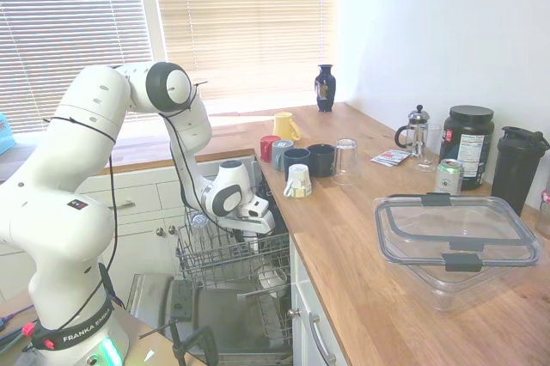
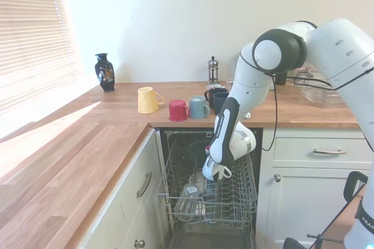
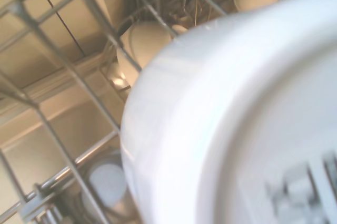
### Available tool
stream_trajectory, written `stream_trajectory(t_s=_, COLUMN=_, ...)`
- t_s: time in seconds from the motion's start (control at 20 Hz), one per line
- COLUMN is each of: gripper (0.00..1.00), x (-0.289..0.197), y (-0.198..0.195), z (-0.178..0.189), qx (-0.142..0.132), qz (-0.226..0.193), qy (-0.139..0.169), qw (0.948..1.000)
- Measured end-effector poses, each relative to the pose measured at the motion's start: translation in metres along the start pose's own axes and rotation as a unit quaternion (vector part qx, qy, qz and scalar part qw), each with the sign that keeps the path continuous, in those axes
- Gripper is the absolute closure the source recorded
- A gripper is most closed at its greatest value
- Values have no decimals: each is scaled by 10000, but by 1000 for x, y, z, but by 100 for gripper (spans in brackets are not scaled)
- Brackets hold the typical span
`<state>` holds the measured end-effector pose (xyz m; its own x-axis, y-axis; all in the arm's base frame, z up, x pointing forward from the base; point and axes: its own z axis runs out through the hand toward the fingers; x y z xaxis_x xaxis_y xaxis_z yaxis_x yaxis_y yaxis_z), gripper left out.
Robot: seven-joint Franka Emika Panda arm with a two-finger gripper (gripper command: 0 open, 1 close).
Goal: Unload a mug from dishwasher
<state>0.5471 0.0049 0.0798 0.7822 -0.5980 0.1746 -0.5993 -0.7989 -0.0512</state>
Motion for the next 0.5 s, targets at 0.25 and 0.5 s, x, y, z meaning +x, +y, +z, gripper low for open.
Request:
stream_trajectory(t_s=0.25, gripper=100, x=4, y=-3, z=-8, qx=-37, qz=13, qy=-98, qw=9999)
stream_trajectory(t_s=0.5, gripper=100, x=10, y=-6, z=-8, qx=-108, qz=28, qy=-218, qw=9997)
